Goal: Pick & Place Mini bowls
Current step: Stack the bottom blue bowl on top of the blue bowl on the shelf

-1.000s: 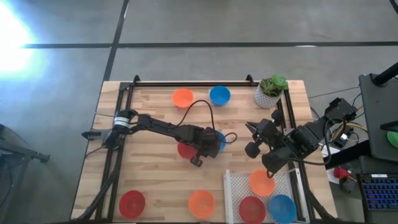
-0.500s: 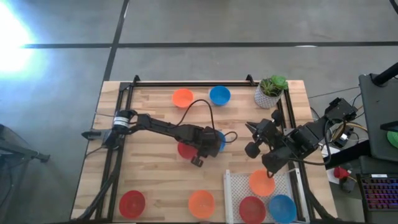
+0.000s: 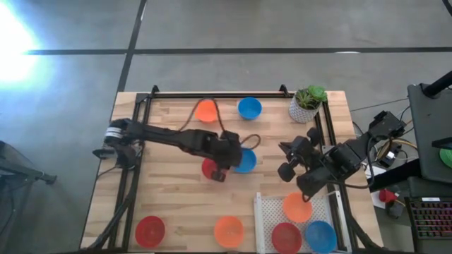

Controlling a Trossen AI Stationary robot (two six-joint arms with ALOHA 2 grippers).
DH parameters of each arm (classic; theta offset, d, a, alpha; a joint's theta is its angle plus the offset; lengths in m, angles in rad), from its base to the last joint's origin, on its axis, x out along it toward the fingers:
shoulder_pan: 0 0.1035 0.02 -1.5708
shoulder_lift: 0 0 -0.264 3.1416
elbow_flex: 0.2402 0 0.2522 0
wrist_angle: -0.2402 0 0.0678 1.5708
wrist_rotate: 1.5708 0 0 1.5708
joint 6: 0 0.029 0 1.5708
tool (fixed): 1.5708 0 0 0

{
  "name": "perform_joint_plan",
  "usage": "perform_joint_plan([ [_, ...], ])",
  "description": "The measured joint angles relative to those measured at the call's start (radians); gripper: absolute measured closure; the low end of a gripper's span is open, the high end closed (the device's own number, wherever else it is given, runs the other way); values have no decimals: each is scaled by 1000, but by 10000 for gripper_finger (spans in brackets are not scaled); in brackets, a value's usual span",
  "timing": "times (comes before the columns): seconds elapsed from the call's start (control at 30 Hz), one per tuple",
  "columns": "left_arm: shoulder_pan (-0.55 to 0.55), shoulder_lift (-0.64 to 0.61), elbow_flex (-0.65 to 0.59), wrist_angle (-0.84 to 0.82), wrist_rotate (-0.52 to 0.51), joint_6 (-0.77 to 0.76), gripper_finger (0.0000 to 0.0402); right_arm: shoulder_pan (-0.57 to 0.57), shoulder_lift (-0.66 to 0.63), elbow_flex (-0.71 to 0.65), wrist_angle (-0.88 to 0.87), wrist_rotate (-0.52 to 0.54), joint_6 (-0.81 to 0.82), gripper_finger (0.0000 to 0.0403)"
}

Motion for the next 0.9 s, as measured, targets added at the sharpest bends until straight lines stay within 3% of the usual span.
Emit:
perform_joint_plan([
  [0.27,-12,-255,-172,41,-36,-109,333,-9,0,-106,53,-95,17,369],
  [0.6,-54,-621,-524,220,-223,-215,337,-47,1,-215,292,-193,-114,369],
  [0.9,-84,-862,-787,457,-233,-238,337,-137,1,-288,453,-225,-211,369],
])
